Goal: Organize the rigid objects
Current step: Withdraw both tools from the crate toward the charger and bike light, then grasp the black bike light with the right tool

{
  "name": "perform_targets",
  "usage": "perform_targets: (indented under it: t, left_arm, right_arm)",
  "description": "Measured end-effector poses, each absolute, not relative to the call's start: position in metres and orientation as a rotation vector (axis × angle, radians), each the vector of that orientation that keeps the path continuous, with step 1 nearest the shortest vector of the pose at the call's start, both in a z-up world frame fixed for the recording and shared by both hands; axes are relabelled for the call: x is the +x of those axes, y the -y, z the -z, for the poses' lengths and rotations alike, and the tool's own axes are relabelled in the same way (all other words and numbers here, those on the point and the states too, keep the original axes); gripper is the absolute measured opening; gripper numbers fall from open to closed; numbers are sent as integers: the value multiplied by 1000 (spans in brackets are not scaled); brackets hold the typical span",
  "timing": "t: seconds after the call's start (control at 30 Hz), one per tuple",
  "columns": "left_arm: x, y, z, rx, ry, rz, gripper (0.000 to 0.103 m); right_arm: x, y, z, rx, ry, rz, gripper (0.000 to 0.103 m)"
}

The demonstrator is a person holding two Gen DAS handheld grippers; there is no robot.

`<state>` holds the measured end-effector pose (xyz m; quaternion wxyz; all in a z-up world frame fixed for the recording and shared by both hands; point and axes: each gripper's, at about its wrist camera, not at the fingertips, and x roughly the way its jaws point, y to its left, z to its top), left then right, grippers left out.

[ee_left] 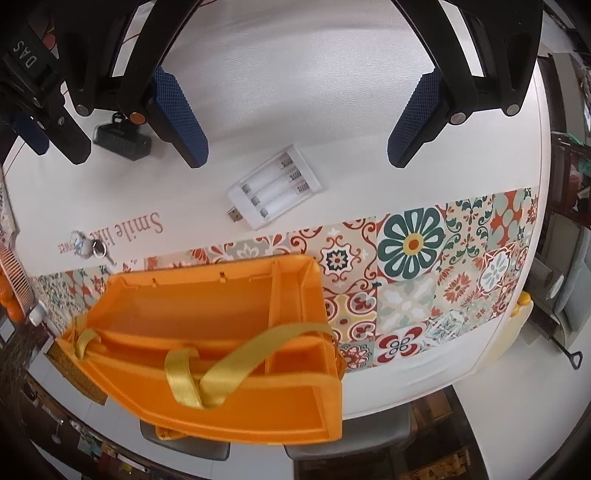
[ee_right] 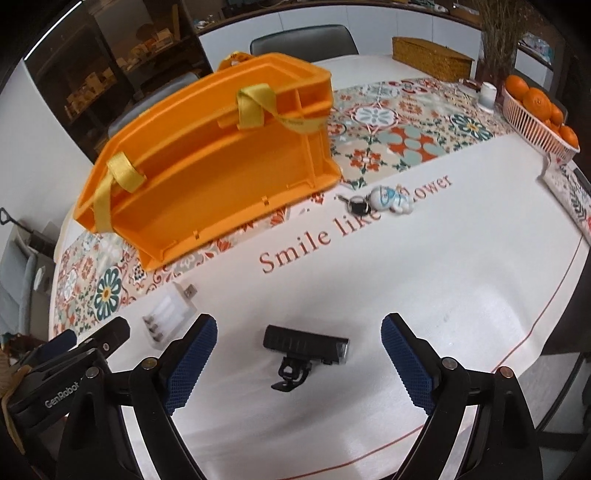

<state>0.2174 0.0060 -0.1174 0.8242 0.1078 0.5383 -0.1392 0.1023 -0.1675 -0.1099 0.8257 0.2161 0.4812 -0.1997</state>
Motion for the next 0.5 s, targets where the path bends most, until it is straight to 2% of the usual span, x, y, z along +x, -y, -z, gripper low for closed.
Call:
perform_targets:
  t: [0.5]
  left_arm:
    - [224, -12, 150, 249, -1196, 266, 99]
  right_arm:
    - [109, 168, 147, 489, -1086, 462, 96]
